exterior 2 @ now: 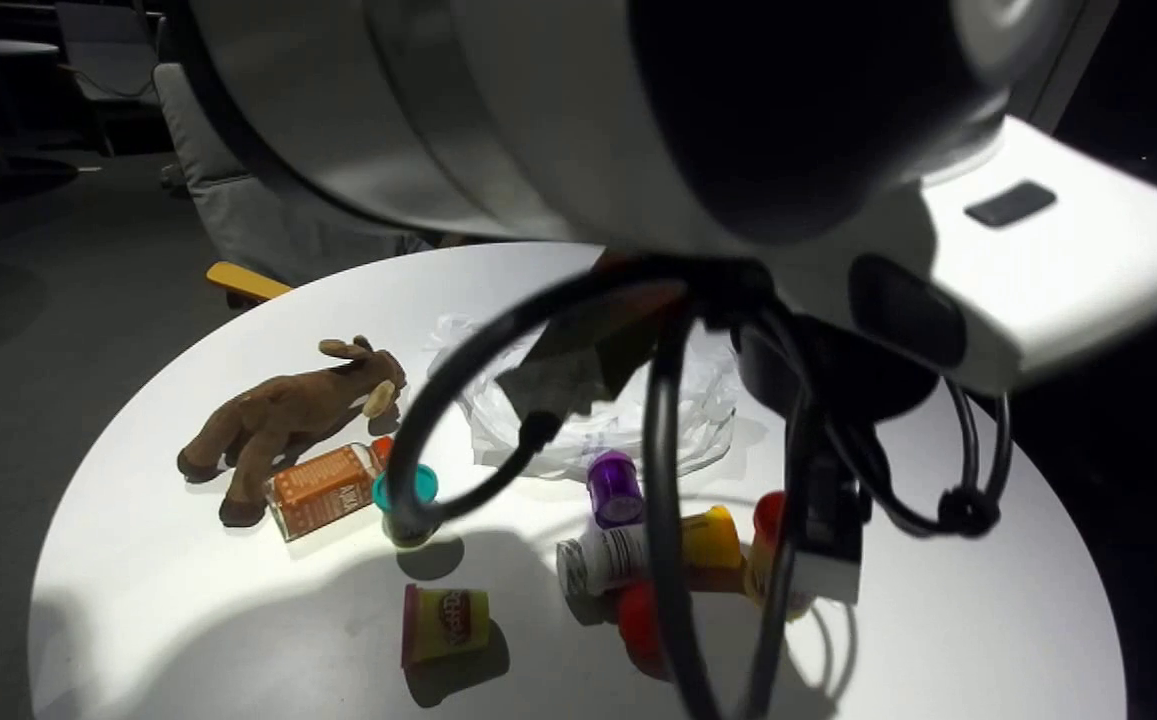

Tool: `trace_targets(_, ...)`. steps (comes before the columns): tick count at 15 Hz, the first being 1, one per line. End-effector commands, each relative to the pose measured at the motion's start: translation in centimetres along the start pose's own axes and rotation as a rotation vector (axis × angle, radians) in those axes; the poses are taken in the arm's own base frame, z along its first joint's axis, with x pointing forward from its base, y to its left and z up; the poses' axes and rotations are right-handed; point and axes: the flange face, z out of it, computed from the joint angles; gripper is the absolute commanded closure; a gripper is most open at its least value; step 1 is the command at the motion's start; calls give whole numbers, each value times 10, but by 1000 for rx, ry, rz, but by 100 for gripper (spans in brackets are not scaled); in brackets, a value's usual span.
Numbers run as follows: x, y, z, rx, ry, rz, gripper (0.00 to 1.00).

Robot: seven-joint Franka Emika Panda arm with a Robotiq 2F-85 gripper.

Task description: Remove the things from the plastic bag and put them on the table

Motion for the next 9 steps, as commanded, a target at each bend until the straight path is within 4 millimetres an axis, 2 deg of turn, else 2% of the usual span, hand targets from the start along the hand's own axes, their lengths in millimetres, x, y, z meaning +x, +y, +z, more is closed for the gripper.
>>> trace_targets(1,-2,31,12,58,-48,7,73)
trace_targets(4,-15,43,23,64,-111,-1,73)
trace_targets(6,-21,42,34,63,-154,-7,73)
trace_targets(9,-24,43,63,45,-192,-8,73)
